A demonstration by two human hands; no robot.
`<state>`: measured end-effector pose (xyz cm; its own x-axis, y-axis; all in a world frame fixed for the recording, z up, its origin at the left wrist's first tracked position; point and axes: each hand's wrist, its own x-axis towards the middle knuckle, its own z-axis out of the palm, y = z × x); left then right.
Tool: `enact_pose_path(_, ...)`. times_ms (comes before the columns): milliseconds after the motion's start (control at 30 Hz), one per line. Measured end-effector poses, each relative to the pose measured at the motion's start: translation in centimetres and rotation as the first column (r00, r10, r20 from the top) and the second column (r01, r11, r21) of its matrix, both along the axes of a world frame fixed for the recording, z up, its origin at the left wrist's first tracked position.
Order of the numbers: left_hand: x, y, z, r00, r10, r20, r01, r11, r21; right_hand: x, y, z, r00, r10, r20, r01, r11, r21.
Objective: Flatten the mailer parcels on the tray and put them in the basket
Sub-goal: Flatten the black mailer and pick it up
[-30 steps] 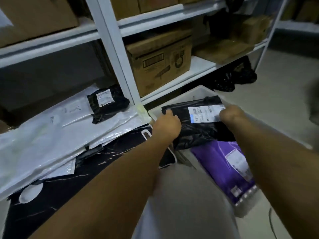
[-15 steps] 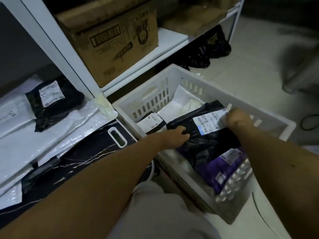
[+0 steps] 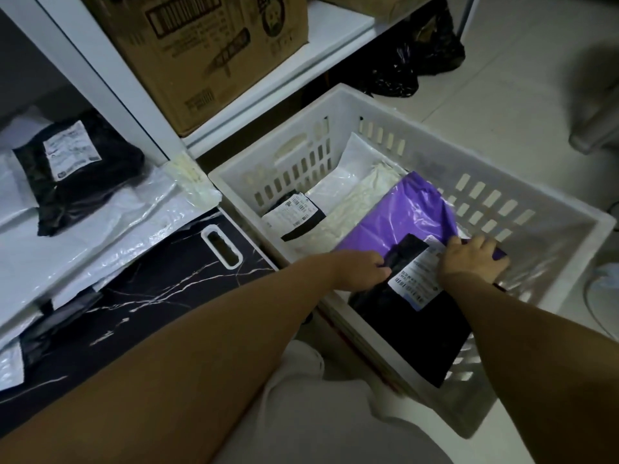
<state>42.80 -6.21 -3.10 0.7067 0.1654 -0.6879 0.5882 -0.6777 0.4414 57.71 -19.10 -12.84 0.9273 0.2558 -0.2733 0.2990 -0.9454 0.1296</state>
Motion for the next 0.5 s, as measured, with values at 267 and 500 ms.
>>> enact_pose_path(267, -0.2, 0.0, -1.0, 0.99, -0.084, 0.11, 0.066, 0.985, 0.157, -7.2, 3.4, -1.4, 0.893, -0.157, -0.422, 0.271, 0.936, 0.225)
enact_pose_path(500, -0.6, 0.1, -1.9, 0.981, -0.176, 0.085, 0.149, 0.955, 0.258, -6.4, 2.8, -8.6, 0.796, -0.018, -0.606, 0.003, 1.0, -0.026)
